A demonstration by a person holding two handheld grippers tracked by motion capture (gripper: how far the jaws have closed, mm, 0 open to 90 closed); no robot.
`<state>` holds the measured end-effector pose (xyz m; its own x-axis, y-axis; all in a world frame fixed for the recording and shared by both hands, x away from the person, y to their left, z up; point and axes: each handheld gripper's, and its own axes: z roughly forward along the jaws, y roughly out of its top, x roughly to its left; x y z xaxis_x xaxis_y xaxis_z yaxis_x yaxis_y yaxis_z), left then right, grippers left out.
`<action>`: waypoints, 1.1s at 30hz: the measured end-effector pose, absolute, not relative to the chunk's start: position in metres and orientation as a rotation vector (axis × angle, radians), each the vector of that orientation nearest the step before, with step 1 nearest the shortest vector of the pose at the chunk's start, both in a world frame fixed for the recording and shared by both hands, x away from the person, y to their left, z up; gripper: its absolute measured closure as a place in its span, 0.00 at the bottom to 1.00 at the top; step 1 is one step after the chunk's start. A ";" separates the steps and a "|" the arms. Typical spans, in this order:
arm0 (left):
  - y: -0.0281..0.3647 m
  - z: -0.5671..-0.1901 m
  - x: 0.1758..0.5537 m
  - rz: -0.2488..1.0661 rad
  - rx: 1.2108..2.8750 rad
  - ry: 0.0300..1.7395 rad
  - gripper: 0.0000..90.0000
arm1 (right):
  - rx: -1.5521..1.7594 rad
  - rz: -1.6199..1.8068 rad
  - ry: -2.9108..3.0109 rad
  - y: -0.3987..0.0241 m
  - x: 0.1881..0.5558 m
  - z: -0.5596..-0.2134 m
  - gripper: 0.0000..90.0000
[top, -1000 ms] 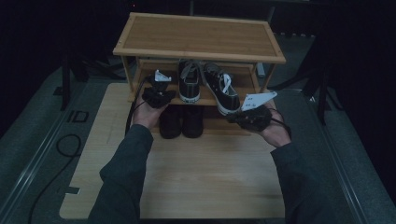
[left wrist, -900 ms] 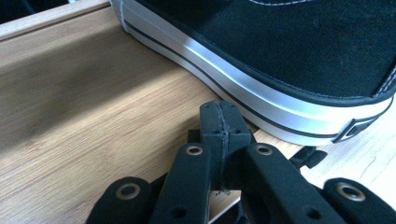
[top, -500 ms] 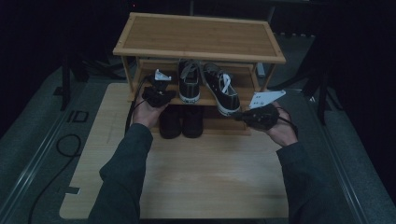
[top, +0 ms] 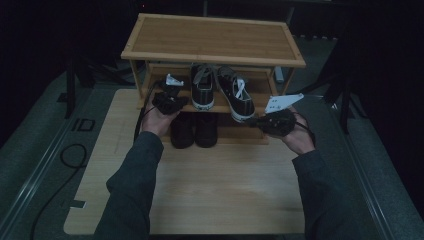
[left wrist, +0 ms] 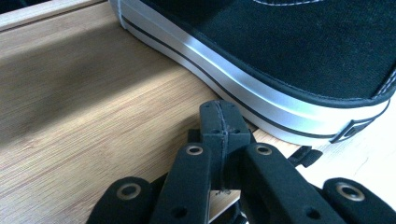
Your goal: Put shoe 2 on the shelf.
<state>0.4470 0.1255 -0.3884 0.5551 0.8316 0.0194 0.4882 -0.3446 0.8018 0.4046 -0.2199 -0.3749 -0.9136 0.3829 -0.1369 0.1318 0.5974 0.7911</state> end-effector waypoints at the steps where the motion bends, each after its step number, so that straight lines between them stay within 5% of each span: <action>1: 0.125 -0.388 0.447 0.558 2.007 1.061 1.00 | 0.431 1.221 2.531 -0.221 0.407 -0.375 1.00; 33: 0.126 -0.389 0.447 0.538 1.996 1.065 1.00 | 0.394 1.283 2.526 -0.172 0.426 -0.375 1.00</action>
<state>0.4471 0.1263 -0.3888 0.5566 0.8308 0.0008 0.4938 -0.3316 0.8038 0.4255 -0.1718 -0.3749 -0.9236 0.3629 -0.1235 0.1144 0.5684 0.8148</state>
